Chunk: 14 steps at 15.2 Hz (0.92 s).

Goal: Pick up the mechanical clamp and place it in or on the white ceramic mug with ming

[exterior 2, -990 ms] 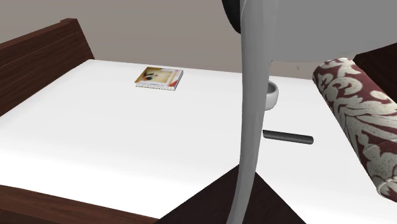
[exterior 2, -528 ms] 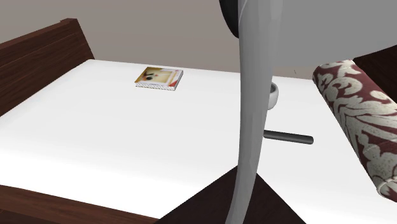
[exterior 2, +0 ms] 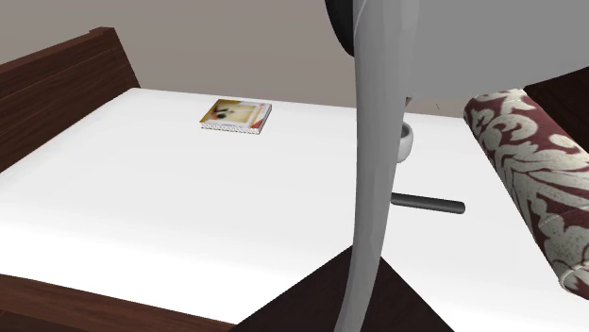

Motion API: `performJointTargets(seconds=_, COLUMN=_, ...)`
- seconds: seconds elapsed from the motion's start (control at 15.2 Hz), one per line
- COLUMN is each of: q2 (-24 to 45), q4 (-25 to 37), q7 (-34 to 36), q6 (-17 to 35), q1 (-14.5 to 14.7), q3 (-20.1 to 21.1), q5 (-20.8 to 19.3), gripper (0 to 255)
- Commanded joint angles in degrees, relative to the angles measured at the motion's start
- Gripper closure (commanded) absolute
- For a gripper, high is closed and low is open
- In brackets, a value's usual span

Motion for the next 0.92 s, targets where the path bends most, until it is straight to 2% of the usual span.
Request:
performJointTargets(seconds=0.0, q2=0.0, q4=0.0, q7=0.0, q6=0.0, q1=0.0, q3=0.0, q5=0.0, gripper=0)
performJointTargets(seconds=0.33, q2=-1.8, q4=4.0, q7=1.3, q6=-5.2, q1=-2.1, q3=-0.9, q5=-1.3, gripper=0)
performJointTargets(seconds=0.86, q2=-1.8, q4=4.0, q7=1.3, q6=-5.2, q1=-2.1, q3=-0.9, q5=-1.3, gripper=0)
